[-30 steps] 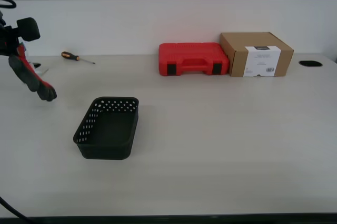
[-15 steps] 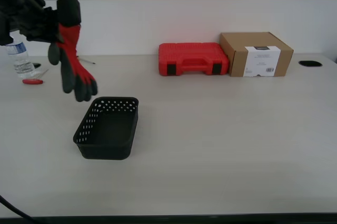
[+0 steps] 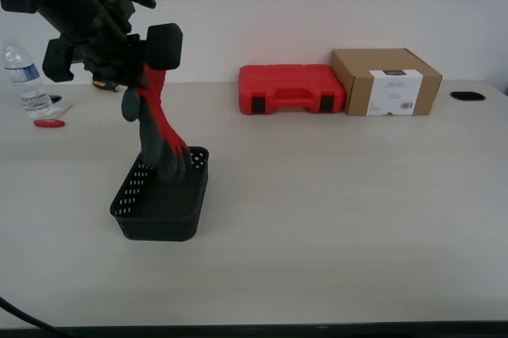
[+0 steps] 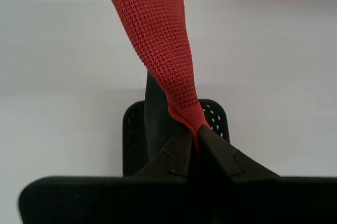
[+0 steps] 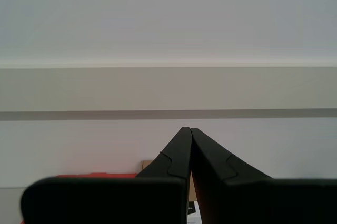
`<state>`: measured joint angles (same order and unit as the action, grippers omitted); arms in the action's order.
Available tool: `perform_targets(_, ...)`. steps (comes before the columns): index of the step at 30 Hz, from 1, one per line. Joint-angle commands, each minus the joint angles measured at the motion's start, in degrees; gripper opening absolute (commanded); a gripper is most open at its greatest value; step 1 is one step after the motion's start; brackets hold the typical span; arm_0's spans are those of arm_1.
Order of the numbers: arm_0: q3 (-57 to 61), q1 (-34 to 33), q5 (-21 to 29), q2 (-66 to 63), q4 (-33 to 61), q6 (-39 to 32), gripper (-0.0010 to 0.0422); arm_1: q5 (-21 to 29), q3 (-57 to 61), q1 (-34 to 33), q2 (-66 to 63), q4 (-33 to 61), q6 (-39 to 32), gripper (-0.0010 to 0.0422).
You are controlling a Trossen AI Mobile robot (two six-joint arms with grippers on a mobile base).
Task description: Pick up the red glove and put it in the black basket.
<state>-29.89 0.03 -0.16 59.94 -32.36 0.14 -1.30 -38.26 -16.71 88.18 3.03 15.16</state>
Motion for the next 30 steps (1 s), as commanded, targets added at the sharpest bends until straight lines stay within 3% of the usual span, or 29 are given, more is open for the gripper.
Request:
perform_targets(1,-0.1,0.0,0.0,0.0,-0.1,-0.2,0.0000,-0.5,1.1,-0.1,0.0,-0.7,0.9,0.0000)
perform_targets(4,-0.1,0.0,0.0,0.0,-0.1,-0.2,0.0000,-0.6,1.8,-0.1,0.0,-1.5,1.0,0.0007)
perform_targets(7,-0.1,0.0,0.0,0.0,-0.1,-0.2,0.0000,-0.6,1.8,-0.2,0.0,-1.9,1.1,0.0073)
perform_targets(10,-0.1,0.0,0.0,0.0,-0.1,-0.2,0.0000,-0.7,1.8,-0.2,0.0,-1.9,2.3,0.0188)
perform_targets(11,-0.1,0.0,0.0,0.0,-0.1,-0.2,0.0000,-0.7,1.8,-0.2,0.0,-1.9,2.7,0.0248)
perform_targets(12,-0.1,0.0,0.0,0.0,-0.1,-0.2,0.0000,-0.7,1.8,-0.2,0.0,-1.9,3.7,0.0343)
perform_targets(13,-0.1,0.0,0.0,0.0,-0.1,-0.2,0.0000,-0.7,1.8,-0.2,0.0,-1.8,4.5,0.0396)
perform_targets(14,-0.1,0.0,0.0,0.0,-0.1,-0.2,0.0000,-0.7,1.8,-0.2,0.0,-1.8,4.8,0.0400)
perform_targets(17,-0.1,0.0,0.0,0.0,-0.1,-0.2,0.0000,0.8,1.8,-0.2,0.0,-1.9,4.6,0.0204)
perform_targets(18,-0.1,0.0,0.0,0.0,-0.1,-0.2,0.0000,0.9,1.8,-0.2,0.0,-2.0,4.6,0.0163)
perform_targets(20,-0.1,0.0,0.0,0.0,-0.1,-0.2,0.0000,0.9,1.5,-0.2,-0.2,-2.2,4.4,0.0008)
perform_targets(21,-0.1,0.0,0.0,0.0,-0.1,-0.2,0.0000,0.9,1.3,-0.2,-0.3,-2.3,4.4,-0.0001)
perform_targets(26,-0.1,0.0,0.0,0.0,-0.1,-0.2,0.0000,0.1,1.3,-0.2,-4.2,-2.6,2.4,0.0111)
perform_targets(28,-0.1,0.0,0.0,0.0,-0.1,-0.2,0.0000,-0.6,1.3,-0.2,-7.4,-2.7,-0.2,0.0188)
perform_targets(30,-0.1,0.0,0.0,0.0,-0.1,-0.2,0.0000,-3.7,1.3,-0.1,-11.6,-2.5,-4.2,0.0301)
